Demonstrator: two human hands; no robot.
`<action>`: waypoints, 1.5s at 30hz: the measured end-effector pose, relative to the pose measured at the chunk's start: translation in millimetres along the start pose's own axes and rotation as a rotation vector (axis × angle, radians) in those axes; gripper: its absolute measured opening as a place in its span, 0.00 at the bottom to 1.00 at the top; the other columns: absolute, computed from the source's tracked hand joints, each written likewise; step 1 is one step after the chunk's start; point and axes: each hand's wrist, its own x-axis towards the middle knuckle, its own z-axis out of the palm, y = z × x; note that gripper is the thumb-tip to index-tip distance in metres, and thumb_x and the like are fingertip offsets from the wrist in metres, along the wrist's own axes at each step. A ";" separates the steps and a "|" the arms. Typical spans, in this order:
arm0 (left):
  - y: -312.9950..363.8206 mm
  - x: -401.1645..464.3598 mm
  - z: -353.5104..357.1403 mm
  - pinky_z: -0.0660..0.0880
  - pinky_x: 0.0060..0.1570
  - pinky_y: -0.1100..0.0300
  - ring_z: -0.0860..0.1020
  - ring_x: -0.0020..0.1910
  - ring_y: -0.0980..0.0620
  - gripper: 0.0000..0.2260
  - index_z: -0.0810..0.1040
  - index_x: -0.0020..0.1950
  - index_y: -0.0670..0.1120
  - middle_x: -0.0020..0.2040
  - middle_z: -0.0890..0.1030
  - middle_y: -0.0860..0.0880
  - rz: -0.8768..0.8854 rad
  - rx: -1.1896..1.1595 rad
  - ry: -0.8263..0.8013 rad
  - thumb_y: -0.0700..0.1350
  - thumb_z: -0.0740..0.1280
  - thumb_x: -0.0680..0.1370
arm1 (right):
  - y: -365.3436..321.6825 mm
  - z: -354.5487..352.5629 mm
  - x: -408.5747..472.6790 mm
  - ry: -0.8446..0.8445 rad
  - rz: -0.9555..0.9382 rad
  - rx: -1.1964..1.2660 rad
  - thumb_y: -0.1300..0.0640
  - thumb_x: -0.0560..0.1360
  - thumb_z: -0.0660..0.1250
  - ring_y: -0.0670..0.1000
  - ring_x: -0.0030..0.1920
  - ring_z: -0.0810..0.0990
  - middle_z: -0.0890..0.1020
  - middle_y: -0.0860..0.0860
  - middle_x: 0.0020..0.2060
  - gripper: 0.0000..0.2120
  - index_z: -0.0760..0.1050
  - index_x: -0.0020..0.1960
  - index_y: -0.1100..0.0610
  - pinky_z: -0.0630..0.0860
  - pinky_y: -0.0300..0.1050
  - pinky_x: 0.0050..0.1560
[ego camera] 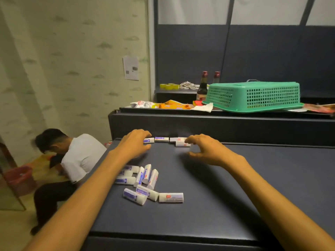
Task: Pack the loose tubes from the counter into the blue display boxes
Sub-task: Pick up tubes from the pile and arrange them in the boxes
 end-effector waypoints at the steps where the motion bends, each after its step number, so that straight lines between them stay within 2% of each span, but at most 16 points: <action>1: -1.1 6.8 2.0 0.74 0.54 0.56 0.76 0.54 0.50 0.18 0.74 0.66 0.50 0.60 0.78 0.48 -0.005 0.009 -0.018 0.48 0.68 0.77 | 2.1 0.4 3.3 -0.001 0.008 0.003 0.48 0.77 0.67 0.50 0.62 0.73 0.75 0.50 0.64 0.21 0.70 0.68 0.49 0.73 0.47 0.63; 7: -11.9 33.9 12.3 0.74 0.51 0.56 0.77 0.56 0.48 0.18 0.73 0.67 0.52 0.61 0.77 0.47 -0.043 0.103 -0.109 0.43 0.68 0.77 | 13.8 2.1 23.0 0.011 0.022 -0.002 0.49 0.76 0.68 0.49 0.60 0.73 0.76 0.49 0.62 0.20 0.70 0.67 0.48 0.74 0.47 0.59; 9: -13.2 39.4 13.4 0.75 0.54 0.55 0.76 0.57 0.48 0.18 0.74 0.67 0.51 0.62 0.77 0.47 -0.051 0.109 -0.118 0.42 0.68 0.77 | 15.6 1.2 29.7 0.012 0.012 0.000 0.48 0.76 0.67 0.49 0.59 0.73 0.76 0.49 0.61 0.19 0.71 0.66 0.48 0.74 0.45 0.57; 12: -14.4 42.1 13.3 0.76 0.53 0.56 0.77 0.55 0.49 0.15 0.78 0.62 0.51 0.60 0.77 0.47 -0.047 0.085 -0.137 0.42 0.69 0.77 | 14.8 -1.6 38.9 0.014 -0.021 -0.008 0.48 0.77 0.67 0.48 0.57 0.73 0.76 0.48 0.60 0.19 0.71 0.66 0.49 0.71 0.42 0.52; 16: -16.6 37.6 10.2 0.72 0.46 0.60 0.77 0.51 0.52 0.10 0.78 0.55 0.52 0.54 0.79 0.50 -0.001 -0.047 -0.069 0.42 0.70 0.76 | 9.0 -2.5 51.3 0.002 -0.035 -0.001 0.47 0.76 0.68 0.48 0.57 0.74 0.76 0.49 0.61 0.20 0.71 0.66 0.50 0.72 0.42 0.52; 19: -14.2 32.7 -1.1 0.74 0.45 0.60 0.77 0.47 0.53 0.11 0.75 0.50 0.54 0.50 0.79 0.51 0.038 -0.162 0.042 0.41 0.72 0.73 | 1.9 2.3 63.2 -0.014 -0.060 0.002 0.47 0.76 0.68 0.50 0.58 0.74 0.76 0.50 0.61 0.21 0.71 0.66 0.50 0.73 0.44 0.54; 22: -10.1 24.6 -14.0 0.75 0.42 0.67 0.79 0.43 0.55 0.13 0.76 0.52 0.50 0.48 0.80 0.51 0.063 -0.369 0.101 0.37 0.73 0.72 | -7.5 10.7 78.6 -0.019 -0.091 -0.004 0.50 0.76 0.69 0.50 0.57 0.75 0.77 0.51 0.60 0.19 0.71 0.66 0.51 0.71 0.42 0.50; 24: -8.8 18.2 -19.5 0.75 0.44 0.69 0.80 0.45 0.55 0.14 0.78 0.53 0.48 0.48 0.80 0.52 0.078 -0.428 0.120 0.37 0.75 0.71 | -13.4 17.6 89.1 -0.022 -0.114 -0.008 0.52 0.76 0.68 0.50 0.56 0.75 0.77 0.51 0.60 0.19 0.72 0.66 0.51 0.70 0.41 0.50; 26: -10.3 13.1 -21.2 0.75 0.47 0.67 0.79 0.47 0.56 0.13 0.80 0.51 0.48 0.49 0.80 0.53 0.092 -0.425 0.125 0.38 0.76 0.70 | -18.1 24.0 98.3 -0.032 -0.128 -0.007 0.53 0.77 0.68 0.51 0.57 0.75 0.77 0.51 0.60 0.18 0.72 0.66 0.52 0.72 0.42 0.52; 30: -17.8 8.2 -19.4 0.76 0.46 0.66 0.79 0.45 0.57 0.12 0.81 0.49 0.49 0.46 0.81 0.54 0.103 -0.413 0.106 0.36 0.75 0.70 | -24.2 33.0 112.6 -0.049 -0.126 -0.028 0.53 0.77 0.67 0.52 0.56 0.76 0.78 0.53 0.59 0.17 0.72 0.65 0.52 0.76 0.48 0.54; 32: -20.3 6.6 -18.9 0.74 0.43 0.71 0.79 0.43 0.59 0.12 0.82 0.49 0.49 0.45 0.81 0.54 0.141 -0.387 0.111 0.37 0.75 0.69 | -27.1 36.2 117.2 -0.068 -0.117 -0.061 0.53 0.78 0.66 0.53 0.57 0.76 0.77 0.54 0.60 0.18 0.71 0.67 0.53 0.76 0.50 0.56; 37: -21.8 4.1 -19.6 0.71 0.41 0.75 0.79 0.42 0.61 0.11 0.83 0.50 0.49 0.44 0.81 0.56 0.203 -0.354 0.129 0.38 0.74 0.70 | -32.0 42.7 121.1 -0.035 -0.126 -0.122 0.51 0.79 0.65 0.55 0.57 0.73 0.75 0.54 0.58 0.17 0.74 0.66 0.55 0.73 0.48 0.53; 41: -24.1 1.4 -20.0 0.73 0.44 0.72 0.80 0.44 0.58 0.12 0.82 0.52 0.48 0.47 0.82 0.54 0.207 -0.355 0.134 0.39 0.74 0.71 | -32.0 44.3 119.0 -0.013 -0.115 -0.122 0.50 0.78 0.65 0.54 0.55 0.75 0.78 0.53 0.56 0.13 0.77 0.60 0.53 0.71 0.46 0.51; 45: -29.0 -3.4 -20.6 0.73 0.44 0.71 0.79 0.45 0.58 0.12 0.82 0.53 0.49 0.48 0.81 0.54 0.195 -0.358 0.155 0.40 0.75 0.71 | -32.2 43.4 114.5 -0.018 -0.095 -0.085 0.52 0.78 0.65 0.54 0.54 0.76 0.79 0.53 0.54 0.11 0.75 0.59 0.52 0.66 0.43 0.48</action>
